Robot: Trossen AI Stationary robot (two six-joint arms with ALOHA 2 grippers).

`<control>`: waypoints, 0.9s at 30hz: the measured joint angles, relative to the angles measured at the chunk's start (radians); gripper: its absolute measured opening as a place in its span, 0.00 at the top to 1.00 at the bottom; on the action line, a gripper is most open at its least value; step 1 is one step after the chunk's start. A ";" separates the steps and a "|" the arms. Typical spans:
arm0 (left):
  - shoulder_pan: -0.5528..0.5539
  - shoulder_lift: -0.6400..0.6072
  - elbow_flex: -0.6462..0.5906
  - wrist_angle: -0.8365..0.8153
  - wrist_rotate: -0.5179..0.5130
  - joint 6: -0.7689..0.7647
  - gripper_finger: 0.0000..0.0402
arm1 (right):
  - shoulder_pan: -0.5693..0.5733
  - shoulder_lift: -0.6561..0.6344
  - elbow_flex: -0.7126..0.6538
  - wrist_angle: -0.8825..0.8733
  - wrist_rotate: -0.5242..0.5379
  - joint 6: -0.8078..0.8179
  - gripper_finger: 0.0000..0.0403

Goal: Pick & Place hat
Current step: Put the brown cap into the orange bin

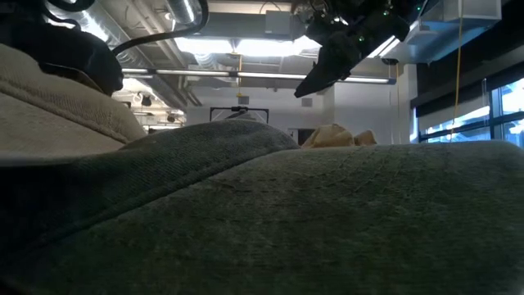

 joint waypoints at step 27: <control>0.127 -0.194 0.071 -0.079 -0.236 0.280 0.99 | 0.000 0.000 0.000 0.015 0.000 0.000 0.48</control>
